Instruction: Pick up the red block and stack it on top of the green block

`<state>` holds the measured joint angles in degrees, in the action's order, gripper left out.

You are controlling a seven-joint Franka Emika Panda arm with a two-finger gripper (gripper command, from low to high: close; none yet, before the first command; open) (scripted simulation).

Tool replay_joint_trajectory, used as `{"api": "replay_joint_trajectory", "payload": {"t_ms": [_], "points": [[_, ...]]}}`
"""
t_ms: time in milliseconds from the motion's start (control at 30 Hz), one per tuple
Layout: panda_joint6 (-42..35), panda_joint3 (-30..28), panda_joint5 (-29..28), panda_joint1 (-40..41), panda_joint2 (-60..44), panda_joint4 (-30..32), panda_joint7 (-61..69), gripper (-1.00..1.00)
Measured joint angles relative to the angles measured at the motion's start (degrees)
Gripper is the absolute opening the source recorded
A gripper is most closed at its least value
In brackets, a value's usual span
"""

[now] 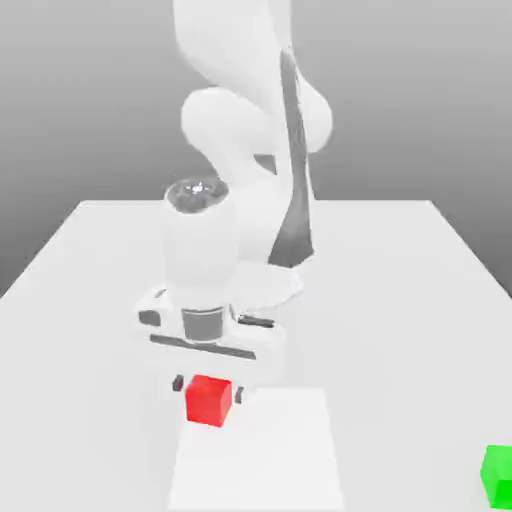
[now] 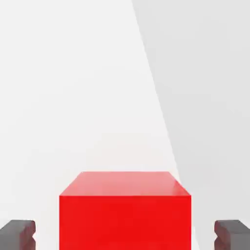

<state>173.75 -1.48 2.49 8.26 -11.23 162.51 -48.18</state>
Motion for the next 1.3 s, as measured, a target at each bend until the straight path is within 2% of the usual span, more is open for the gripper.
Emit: {"api": "replay_joint_trajectory", "payload": {"t_ms": [167, 433, 700, 1000, 1133, 1167, 1300], "points": [[0.2, 0.2, -0.2, 0.2, -0.2, 0.0, -0.1, -1.0], [-12.4, 0.3, -3.3, -0.5, 13.1, 0.8, -2.7, -1.0], [-20.9, 6.5, -8.3, -12.4, 4.9, -14.6, -9.8, -1.0], [-29.5, 15.4, -9.9, -23.6, -4.8, -33.1, -15.3, -1.0], [-26.0, 15.2, -12.2, -26.8, -11.4, -36.4, -17.6, -1.0], [-24.4, 14.5, -13.0, -27.4, -13.2, -36.7, -18.2, 1.0], [-24.4, 14.5, -13.0, -27.4, -13.2, -36.7, -18.2, 1.0]]}}
